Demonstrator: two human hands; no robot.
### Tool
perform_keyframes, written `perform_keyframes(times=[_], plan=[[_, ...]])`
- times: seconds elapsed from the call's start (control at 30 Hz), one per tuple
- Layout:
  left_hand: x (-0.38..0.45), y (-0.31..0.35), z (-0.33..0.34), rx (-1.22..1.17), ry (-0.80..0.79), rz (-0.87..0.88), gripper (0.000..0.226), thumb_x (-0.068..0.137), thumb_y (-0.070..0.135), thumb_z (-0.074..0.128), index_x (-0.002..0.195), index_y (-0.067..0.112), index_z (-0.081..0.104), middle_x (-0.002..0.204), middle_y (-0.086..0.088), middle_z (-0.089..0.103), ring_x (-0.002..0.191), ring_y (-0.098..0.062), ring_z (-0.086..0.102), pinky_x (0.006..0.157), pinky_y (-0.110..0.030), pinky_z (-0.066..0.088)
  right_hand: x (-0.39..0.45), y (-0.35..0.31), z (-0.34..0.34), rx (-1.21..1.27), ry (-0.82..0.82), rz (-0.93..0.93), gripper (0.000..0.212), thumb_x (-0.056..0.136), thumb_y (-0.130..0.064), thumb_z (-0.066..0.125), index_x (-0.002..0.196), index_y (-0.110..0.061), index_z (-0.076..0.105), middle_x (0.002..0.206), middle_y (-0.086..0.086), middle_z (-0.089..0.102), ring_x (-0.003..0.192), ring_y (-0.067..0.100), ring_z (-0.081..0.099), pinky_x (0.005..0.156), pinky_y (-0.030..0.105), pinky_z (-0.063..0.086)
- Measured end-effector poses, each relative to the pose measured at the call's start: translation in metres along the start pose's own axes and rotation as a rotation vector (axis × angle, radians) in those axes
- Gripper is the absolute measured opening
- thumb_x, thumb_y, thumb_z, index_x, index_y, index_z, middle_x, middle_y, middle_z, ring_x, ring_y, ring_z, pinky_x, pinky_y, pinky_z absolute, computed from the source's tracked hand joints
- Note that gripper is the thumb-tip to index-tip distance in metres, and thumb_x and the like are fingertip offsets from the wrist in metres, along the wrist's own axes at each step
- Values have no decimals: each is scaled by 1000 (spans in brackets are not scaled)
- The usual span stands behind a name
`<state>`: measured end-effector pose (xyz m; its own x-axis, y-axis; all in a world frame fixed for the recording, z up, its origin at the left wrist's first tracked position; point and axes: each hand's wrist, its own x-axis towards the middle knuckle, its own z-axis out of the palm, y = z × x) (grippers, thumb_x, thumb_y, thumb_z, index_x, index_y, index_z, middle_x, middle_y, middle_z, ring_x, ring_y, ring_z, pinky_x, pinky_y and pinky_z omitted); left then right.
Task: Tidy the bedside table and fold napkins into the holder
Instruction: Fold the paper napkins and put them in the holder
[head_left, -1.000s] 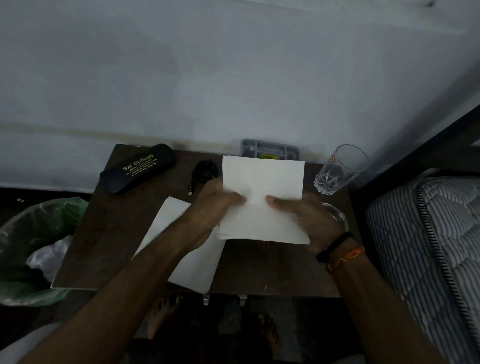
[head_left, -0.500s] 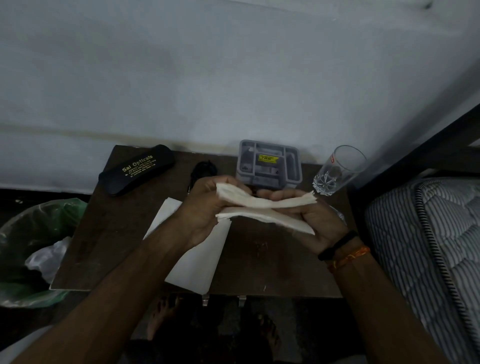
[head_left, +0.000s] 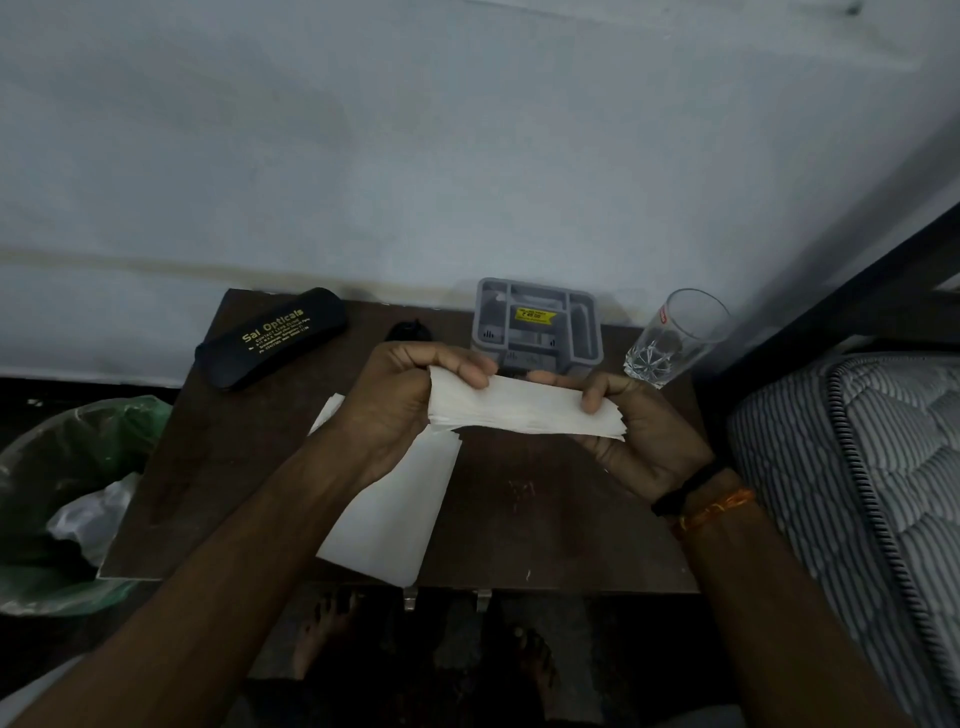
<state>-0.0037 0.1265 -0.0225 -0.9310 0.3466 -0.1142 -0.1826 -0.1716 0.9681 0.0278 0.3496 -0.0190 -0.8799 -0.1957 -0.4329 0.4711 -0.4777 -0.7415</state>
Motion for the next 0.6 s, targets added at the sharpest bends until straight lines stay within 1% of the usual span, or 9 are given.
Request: perform_keyframes(times=[0.1,0.17,0.23,0.27,0.33,0.37,0.4,0.5,0.6], plan=[[0,0,-1,26,-5,15,52,87,-15,50,62,21,78,85,1,74,89,-16,68,75,-30,59,2,2,-6,4,-49,3,17,59,11,60,54,-5,62,121,27,65,113,39,64,83,38,59],[0,0,-2,41,-11,21,52,87,-16,50,63,20,78,87,1,74,89,-15,68,76,-29,59,3,1,-10,8,-69,27,15,52,5,72,57,-5,63,126,29,61,119,42,60,92,42,57],[0,-1,-3,52,-17,27,52,86,-17,49,64,20,78,88,0,75,90,-15,68,75,-30,59,4,2,-11,12,-73,50,14,59,7,67,59,-6,62,128,29,60,121,43,58,97,46,53],[0,-1,-4,50,-18,28,54,86,-18,48,64,20,78,88,0,75,90,-15,68,74,-31,60,4,1,-11,2,-47,45,19,67,9,59,57,-7,62,125,27,62,119,42,59,95,46,54],[0,0,-7,50,-13,30,56,87,-18,46,64,21,78,87,2,75,89,-15,69,71,-32,60,4,0,-12,-25,26,-12,45,81,16,37,51,-9,59,112,22,70,109,36,67,85,42,59],[1,0,-8,57,-8,34,56,88,-17,47,64,22,78,87,2,75,89,-15,69,70,-32,60,3,0,-13,-46,54,-40,53,85,18,29,50,-9,59,104,18,73,101,32,70,78,39,60],[1,1,-10,65,-5,40,55,88,-16,47,63,22,78,87,3,75,89,-15,69,70,-33,61,2,-1,-13,-70,85,-61,55,87,18,28,52,-10,59,98,15,75,95,28,72,73,35,61],[2,1,-13,73,7,57,55,88,-16,48,63,23,78,87,4,74,92,-17,67,74,-40,59,2,-3,-16,-112,238,-107,35,89,13,38,71,-9,60,86,7,75,88,23,68,63,27,59],[2,-1,-14,110,28,89,44,85,-7,55,65,24,78,88,5,74,94,-19,67,77,-43,59,2,-4,-16,-100,319,-96,20,90,-6,47,97,-8,66,92,4,70,89,24,59,55,25,56]])
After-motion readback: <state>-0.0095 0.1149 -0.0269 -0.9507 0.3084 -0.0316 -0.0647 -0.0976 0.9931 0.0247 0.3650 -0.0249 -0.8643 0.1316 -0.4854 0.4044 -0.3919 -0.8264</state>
